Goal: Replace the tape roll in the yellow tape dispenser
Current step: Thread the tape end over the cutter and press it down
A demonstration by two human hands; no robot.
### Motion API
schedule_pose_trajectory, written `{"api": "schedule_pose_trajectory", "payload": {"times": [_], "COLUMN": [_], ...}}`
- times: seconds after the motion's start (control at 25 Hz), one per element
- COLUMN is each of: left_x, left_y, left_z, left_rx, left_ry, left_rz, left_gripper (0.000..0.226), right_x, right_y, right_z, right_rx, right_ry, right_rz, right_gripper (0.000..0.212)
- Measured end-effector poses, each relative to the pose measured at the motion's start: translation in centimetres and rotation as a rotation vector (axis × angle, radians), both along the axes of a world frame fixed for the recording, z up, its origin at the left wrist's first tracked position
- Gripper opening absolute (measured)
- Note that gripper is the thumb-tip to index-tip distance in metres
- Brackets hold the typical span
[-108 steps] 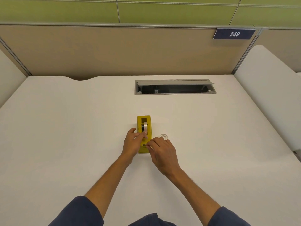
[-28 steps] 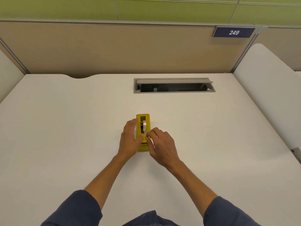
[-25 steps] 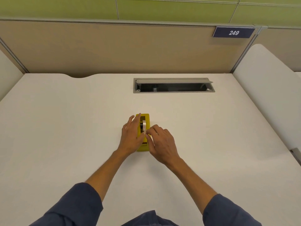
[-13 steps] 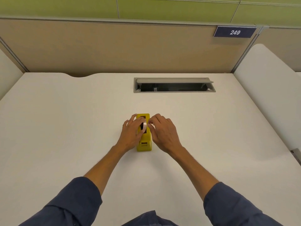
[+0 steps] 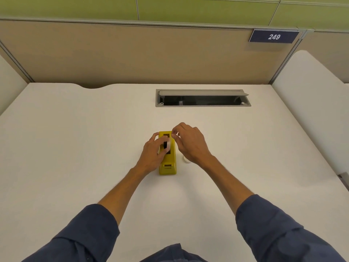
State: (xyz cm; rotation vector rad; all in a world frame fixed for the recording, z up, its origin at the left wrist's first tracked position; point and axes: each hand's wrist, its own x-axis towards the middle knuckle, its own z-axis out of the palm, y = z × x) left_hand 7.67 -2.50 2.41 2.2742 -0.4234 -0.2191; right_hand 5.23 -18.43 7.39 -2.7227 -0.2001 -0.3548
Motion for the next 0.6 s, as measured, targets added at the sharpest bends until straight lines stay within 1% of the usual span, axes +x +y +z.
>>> {"api": "schedule_pose_trajectory", "payload": {"times": [0.16, 0.32, 0.48, 0.6], "left_x": [-0.2, -0.19, -0.07, 0.14], "left_y": [-0.12, -0.08, -0.08, -0.11], "left_z": [0.34, 0.41, 0.64, 0.94], "left_rx": [-0.022, -0.048, -0.091, -0.129], "left_ry": [0.02, 0.046, 0.027, 0.024], "left_rz": [0.011, 0.022, 0.017, 0.011], "left_gripper": [0.033, 0.028, 0.02, 0.024], "right_x": [0.56, 0.79, 0.94, 0.96], "right_y": [-0.02, 0.09, 0.05, 0.03], "right_z": [-0.07, 0.03, 0.06, -0.04], "right_rx": [-0.025, -0.023, -0.036, -0.057], "right_ry": [0.029, 0.043, 0.057, 0.068], "right_rz": [-0.004, 0.015, 0.022, 0.028], "right_gripper": [0.019, 0.018, 0.018, 0.017]}}
